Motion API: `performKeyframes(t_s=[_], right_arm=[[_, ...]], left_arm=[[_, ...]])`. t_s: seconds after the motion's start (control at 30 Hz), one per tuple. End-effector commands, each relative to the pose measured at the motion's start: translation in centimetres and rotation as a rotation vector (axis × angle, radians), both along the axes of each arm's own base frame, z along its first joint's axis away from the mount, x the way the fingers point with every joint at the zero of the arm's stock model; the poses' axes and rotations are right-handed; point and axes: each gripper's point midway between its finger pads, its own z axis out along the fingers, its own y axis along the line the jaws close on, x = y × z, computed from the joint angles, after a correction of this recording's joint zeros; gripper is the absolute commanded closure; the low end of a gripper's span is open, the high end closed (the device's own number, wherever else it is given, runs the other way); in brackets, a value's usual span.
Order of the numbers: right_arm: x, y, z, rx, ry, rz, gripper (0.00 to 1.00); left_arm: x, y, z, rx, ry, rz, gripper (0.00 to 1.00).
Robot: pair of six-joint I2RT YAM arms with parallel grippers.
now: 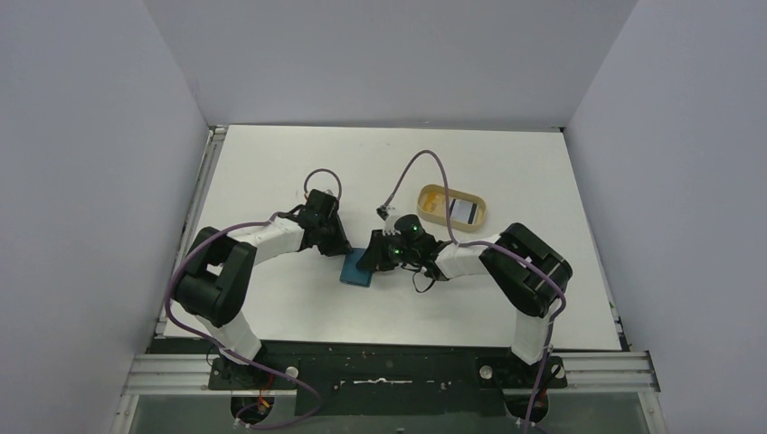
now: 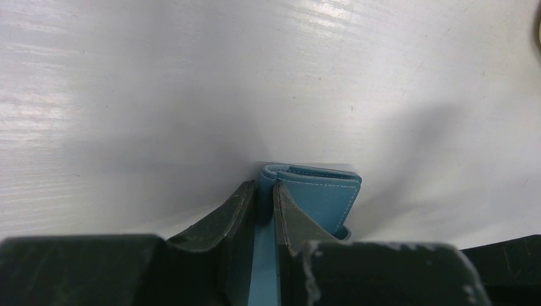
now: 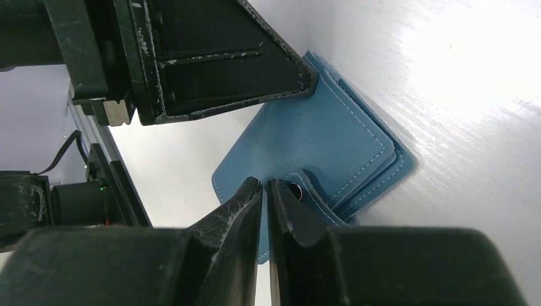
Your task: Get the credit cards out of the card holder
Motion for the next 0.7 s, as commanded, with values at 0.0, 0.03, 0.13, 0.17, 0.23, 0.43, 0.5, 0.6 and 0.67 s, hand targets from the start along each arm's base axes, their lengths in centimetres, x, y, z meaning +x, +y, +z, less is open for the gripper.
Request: performKeyframes(t_s=[0.0,0.03,0.13,0.17,0.23,0.43,0.5,0.6,0.67], right_arm=[[1.4,1.0,2.7,0.137,-0.067,0.004,0.88],[1.5,1.0,3.0,0.148,-0.065,0.001,0.87],[1.9,0.5,4.2,0.175,-0.07,-0.005,0.72],[2.0,0.2,4.9,0.177,-0.08,-0.011,0.64],[2.2,-0.6,5.7,0.151,-0.101,-0.023,0.57],[1.8,-3.8,6.0,0.02,-0.134,-0.085,0.52],[1.2,-5.2,5.3,-0.008,-0.125,-0.122,0.47],[0.3,-6.7,3.5,-0.044,-0.084,-0.159,0.44],[-0.2,-6.9,2.2,-0.051,-0.052,-0.161,0.46]], left_arm=[[-2.1,1.6,-1.7,0.077,0.068,-0.012,0.91],[-2.1,1.7,-1.7,0.079,0.069,-0.011,0.91],[-2.1,1.7,-1.6,0.083,0.067,-0.012,0.91],[-2.1,1.8,-1.5,0.085,0.064,-0.012,0.91],[-2.1,1.9,-1.5,0.09,0.063,-0.011,0.91],[-2.1,2.2,-1.4,0.1,0.054,0.001,0.91],[-2.1,2.2,-1.3,0.1,0.05,0.005,0.91],[-2.1,2.4,-1.5,0.103,0.05,0.01,0.91],[-2.2,2.4,-1.7,0.107,0.054,0.012,0.91]])
